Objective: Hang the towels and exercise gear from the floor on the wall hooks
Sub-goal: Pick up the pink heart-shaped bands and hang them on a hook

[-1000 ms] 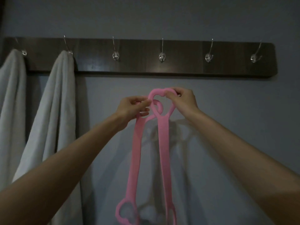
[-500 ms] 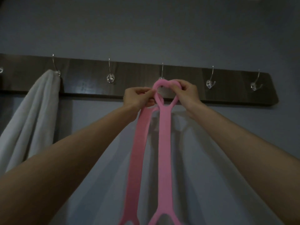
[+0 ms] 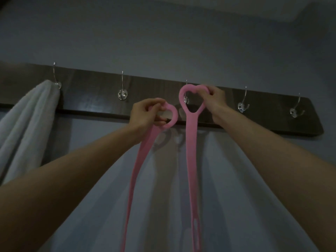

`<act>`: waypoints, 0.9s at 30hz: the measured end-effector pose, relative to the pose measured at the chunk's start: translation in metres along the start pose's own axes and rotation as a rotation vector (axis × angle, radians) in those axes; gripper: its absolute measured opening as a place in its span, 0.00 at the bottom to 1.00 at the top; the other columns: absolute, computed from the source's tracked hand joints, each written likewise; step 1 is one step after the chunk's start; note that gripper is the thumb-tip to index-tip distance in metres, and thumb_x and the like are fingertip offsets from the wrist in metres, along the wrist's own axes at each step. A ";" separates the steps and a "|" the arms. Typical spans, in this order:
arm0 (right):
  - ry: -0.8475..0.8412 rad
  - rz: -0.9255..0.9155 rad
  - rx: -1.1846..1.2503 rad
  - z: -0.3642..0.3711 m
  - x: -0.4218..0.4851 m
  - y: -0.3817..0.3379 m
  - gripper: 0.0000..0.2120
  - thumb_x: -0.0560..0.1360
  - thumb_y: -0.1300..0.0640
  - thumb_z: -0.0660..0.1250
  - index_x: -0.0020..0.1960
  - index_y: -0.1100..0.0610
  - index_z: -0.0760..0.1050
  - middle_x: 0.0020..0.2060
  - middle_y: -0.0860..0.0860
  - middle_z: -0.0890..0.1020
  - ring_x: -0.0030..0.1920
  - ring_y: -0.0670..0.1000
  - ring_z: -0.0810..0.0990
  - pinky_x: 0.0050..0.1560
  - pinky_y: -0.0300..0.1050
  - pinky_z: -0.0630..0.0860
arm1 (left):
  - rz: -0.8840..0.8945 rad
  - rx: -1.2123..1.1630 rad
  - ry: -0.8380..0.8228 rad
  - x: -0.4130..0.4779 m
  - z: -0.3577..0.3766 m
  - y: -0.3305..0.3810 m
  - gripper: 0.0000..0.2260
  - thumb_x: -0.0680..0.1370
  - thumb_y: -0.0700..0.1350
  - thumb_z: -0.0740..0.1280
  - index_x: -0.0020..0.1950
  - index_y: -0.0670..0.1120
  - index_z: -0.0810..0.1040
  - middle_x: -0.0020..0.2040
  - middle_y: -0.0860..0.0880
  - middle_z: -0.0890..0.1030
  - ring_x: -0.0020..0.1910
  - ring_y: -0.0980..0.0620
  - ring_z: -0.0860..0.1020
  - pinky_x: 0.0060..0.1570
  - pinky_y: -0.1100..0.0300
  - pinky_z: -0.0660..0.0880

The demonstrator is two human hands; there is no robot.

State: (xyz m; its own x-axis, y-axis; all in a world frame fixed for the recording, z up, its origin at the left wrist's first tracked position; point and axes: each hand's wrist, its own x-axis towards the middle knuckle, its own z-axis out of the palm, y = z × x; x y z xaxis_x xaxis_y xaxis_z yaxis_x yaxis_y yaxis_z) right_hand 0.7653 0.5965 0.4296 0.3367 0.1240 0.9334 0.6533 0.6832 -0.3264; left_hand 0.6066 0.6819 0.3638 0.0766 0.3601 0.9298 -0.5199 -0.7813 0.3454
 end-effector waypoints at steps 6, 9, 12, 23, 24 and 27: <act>0.136 0.005 -0.078 -0.038 0.013 0.014 0.07 0.75 0.56 0.64 0.52 0.54 0.74 0.47 0.49 0.76 0.47 0.49 0.75 0.39 0.39 0.69 | 0.032 -0.035 -0.091 -0.003 0.043 -0.001 0.09 0.80 0.35 0.59 0.55 0.39 0.78 0.41 0.46 0.78 0.24 0.58 0.78 0.27 0.66 0.77; 0.154 0.028 -0.116 -0.068 0.019 0.021 0.08 0.76 0.56 0.63 0.54 0.54 0.74 0.48 0.50 0.76 0.43 0.47 0.73 0.36 0.39 0.69 | 0.031 -0.054 -0.105 -0.004 0.069 -0.002 0.09 0.80 0.35 0.59 0.54 0.39 0.78 0.40 0.46 0.78 0.23 0.58 0.77 0.26 0.66 0.77; 0.141 0.025 -0.141 -0.096 0.024 0.029 0.06 0.77 0.58 0.62 0.53 0.55 0.75 0.46 0.50 0.77 0.43 0.48 0.73 0.35 0.38 0.68 | 0.016 -0.072 -0.116 -0.007 0.088 -0.005 0.09 0.80 0.35 0.58 0.55 0.39 0.78 0.41 0.46 0.78 0.22 0.58 0.77 0.28 0.65 0.78; 0.094 0.131 -0.208 -0.155 0.051 0.059 0.06 0.75 0.60 0.64 0.52 0.55 0.75 0.48 0.54 0.79 0.46 0.53 0.78 0.39 0.41 0.75 | -0.023 -0.086 -0.152 0.002 0.160 -0.022 0.10 0.80 0.36 0.60 0.57 0.39 0.78 0.47 0.41 0.79 0.24 0.56 0.77 0.31 0.64 0.79; 0.085 0.150 -0.172 -0.157 0.053 0.061 0.06 0.75 0.60 0.65 0.51 0.55 0.76 0.47 0.55 0.79 0.46 0.53 0.78 0.39 0.42 0.75 | -0.033 -0.089 -0.155 0.003 0.164 -0.025 0.10 0.80 0.36 0.60 0.57 0.39 0.78 0.47 0.41 0.79 0.24 0.56 0.76 0.30 0.64 0.79; 0.051 0.197 -0.107 -0.159 0.055 0.068 0.09 0.74 0.61 0.66 0.54 0.59 0.77 0.44 0.55 0.79 0.42 0.52 0.78 0.38 0.41 0.76 | -0.049 -0.082 -0.162 0.003 0.172 -0.031 0.09 0.80 0.36 0.60 0.56 0.39 0.78 0.47 0.40 0.79 0.25 0.57 0.76 0.31 0.64 0.80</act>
State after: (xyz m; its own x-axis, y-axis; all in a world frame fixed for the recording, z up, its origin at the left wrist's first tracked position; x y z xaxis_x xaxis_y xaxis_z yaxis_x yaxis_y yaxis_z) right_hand 0.9360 0.5351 0.4348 0.4971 0.2094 0.8420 0.6384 0.5689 -0.5184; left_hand 0.7699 0.6195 0.3774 0.2362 0.3043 0.9228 -0.5796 -0.7181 0.3852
